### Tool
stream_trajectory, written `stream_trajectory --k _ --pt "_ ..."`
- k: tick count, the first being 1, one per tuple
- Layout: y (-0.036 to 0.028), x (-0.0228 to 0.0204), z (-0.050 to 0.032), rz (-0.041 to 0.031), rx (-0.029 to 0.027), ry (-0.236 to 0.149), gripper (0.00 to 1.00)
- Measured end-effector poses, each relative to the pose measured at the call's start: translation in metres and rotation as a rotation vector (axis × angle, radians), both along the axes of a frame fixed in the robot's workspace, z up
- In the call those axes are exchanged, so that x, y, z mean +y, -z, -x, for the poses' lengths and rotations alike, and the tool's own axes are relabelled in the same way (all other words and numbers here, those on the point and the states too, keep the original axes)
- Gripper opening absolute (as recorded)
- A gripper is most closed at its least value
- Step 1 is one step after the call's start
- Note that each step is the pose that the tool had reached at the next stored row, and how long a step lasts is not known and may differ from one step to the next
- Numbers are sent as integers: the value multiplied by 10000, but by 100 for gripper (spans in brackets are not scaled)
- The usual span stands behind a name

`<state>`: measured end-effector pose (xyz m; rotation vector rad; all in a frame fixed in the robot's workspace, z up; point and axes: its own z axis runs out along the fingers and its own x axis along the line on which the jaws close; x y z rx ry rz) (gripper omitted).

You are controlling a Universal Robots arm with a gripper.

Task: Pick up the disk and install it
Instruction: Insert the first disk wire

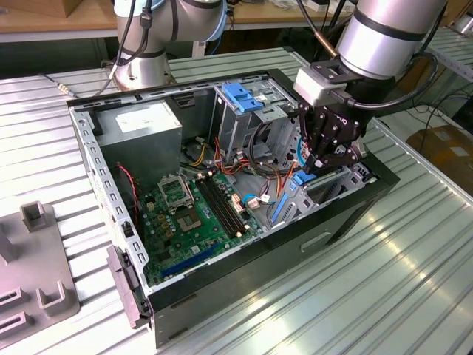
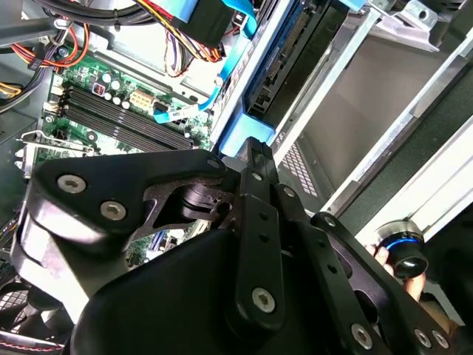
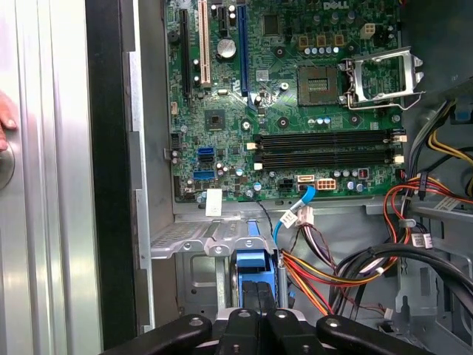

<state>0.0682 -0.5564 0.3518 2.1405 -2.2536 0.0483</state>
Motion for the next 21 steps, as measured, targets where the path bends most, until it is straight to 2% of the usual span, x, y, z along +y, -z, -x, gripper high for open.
stream_trajectory --k 10,17,19,21 --pt "3 0 0 1 0 0 10" --pt "-1 0 -50 9 0 -8 10" --pt "-15 0 -96 15 5 -12 10" --pt "-15 0 -190 17 13 -16 10"
